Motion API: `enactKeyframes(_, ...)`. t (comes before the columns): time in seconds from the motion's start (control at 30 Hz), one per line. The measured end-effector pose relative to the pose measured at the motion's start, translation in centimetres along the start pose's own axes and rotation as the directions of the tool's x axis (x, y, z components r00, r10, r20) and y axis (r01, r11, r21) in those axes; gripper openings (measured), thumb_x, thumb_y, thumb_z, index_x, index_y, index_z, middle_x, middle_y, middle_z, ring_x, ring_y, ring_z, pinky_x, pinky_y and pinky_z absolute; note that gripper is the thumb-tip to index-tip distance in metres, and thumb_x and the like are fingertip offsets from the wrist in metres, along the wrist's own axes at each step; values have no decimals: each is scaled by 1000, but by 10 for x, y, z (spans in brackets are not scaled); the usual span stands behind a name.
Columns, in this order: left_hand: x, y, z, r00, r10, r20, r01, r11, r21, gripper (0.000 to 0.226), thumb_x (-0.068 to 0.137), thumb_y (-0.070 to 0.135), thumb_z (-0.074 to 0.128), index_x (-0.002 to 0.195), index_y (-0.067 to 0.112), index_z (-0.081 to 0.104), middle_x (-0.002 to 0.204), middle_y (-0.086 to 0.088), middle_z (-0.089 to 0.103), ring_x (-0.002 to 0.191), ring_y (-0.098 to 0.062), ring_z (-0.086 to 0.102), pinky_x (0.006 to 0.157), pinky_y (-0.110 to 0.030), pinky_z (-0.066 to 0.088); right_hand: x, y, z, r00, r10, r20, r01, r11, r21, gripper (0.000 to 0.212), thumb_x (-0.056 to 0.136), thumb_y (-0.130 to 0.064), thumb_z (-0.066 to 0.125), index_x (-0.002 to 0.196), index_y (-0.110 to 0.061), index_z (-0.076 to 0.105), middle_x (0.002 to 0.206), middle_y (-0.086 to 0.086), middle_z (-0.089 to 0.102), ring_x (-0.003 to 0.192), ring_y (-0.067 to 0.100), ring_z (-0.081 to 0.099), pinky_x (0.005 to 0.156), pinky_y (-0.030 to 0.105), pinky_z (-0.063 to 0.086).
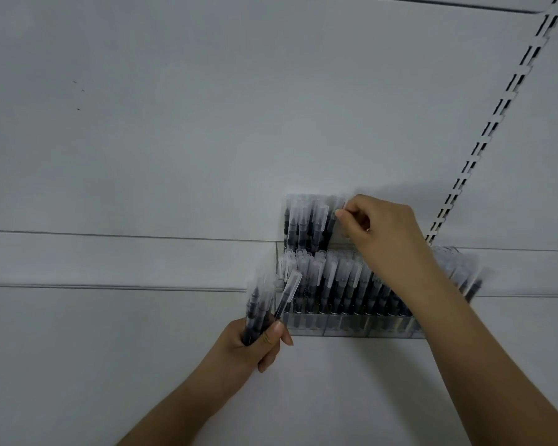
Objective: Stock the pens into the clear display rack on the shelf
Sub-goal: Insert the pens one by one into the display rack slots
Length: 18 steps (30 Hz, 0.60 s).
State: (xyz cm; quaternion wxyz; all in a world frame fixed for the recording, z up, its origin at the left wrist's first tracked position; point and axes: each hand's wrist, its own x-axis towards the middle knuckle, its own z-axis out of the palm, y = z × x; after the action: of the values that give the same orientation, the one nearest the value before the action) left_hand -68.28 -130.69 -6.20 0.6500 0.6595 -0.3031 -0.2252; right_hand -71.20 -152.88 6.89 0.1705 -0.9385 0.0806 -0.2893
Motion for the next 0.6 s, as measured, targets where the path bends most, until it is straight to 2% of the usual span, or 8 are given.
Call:
enactKeyframes(0.13,0,0,0,1000,7,-1,-7,1000,7,42,87,48,52,80,9,66,51,-2,45,50,-14,40,55,-17,36,-3,-4,-1,998,-60,7,60,998,-16,24,101,-29,52,81,-16,55,65,-3,59,57,13,55,58,34,48)
enactKeyframes(0.2,0,0,0,1000,9,2,-9,1000,10,42,85,50,52,80,10,66,51,-3,45,51,-15,40,56,-17,36,-3,-4,-2,996,-86,10,87,995,-55,26,101,-30,51,80,-14,53,64,-2,58,56,14,53,56,36,48)
enactKeyframes(0.33,0,0,0,1000,13,3,-13,1000,26,44,85,51,51,80,9,66,51,-4,44,50,-14,40,56,-16,37,-1,-9,-7,968,-193,158,209,973,-97,24,103,-32,46,85,-16,51,64,-8,50,56,9,48,55,32,42)
enactKeyframes(0.43,0,0,1,1000,4,-10,-4,1000,30,45,82,54,52,79,11,67,51,-4,45,50,-14,40,55,-17,36,4,-3,-9,981,-133,143,147,985,-92,26,102,-33,46,85,-16,53,65,-6,54,56,11,50,55,31,43)
enactKeyframes(0.6,0,-1,1,1000,0,-21,1,999,46,44,82,55,51,77,14,67,51,-4,45,50,-14,41,56,-17,36,9,8,-10,993,-13,116,2,995,97,28,100,-32,52,79,-14,59,71,3,67,66,20,63,66,39,53)
